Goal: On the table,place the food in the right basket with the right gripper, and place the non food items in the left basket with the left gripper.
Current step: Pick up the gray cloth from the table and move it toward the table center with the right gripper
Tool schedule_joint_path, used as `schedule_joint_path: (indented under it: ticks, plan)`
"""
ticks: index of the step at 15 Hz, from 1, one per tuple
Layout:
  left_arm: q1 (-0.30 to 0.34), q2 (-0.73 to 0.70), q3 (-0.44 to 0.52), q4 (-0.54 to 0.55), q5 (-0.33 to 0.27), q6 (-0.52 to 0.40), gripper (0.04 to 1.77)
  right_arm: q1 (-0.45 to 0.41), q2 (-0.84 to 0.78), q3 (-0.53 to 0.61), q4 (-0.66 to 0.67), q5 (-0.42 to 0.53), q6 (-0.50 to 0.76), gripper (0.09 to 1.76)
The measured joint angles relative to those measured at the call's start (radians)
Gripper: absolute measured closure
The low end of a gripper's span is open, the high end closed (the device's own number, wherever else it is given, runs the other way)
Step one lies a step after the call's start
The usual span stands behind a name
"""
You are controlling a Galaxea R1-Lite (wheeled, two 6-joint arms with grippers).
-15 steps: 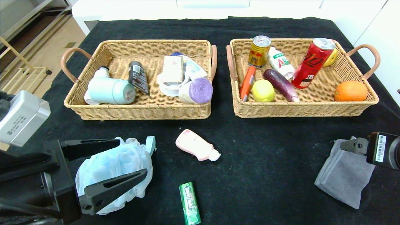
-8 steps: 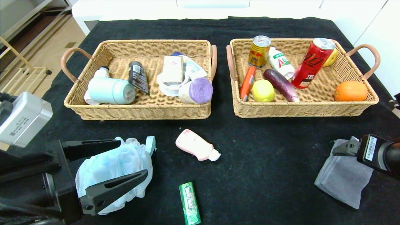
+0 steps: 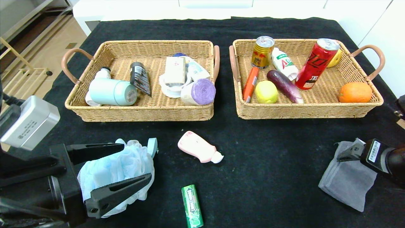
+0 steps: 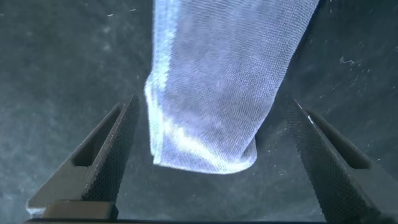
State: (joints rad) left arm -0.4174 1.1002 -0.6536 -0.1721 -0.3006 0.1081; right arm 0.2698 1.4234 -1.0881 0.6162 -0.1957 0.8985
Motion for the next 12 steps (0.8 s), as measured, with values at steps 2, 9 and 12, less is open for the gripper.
schedule_joint_path:
  ticks: [2, 9, 12]
  plan:
    - [0.000, 0.001, 0.000, 0.001, 0.000, 0.000, 0.09, -0.002, 0.020, 0.001, -0.002, 0.027, 0.019, 0.14]
    - [0.000, 0.001, 0.000, -0.001, 0.000, 0.000, 0.09, -0.015, 0.077, 0.004, -0.012, 0.032, 0.046, 0.14]
    - [0.000, 0.001, 0.000, -0.001, 0.000, 0.000, 0.09, -0.015, 0.093, 0.026, -0.087, 0.038, 0.050, 0.14]
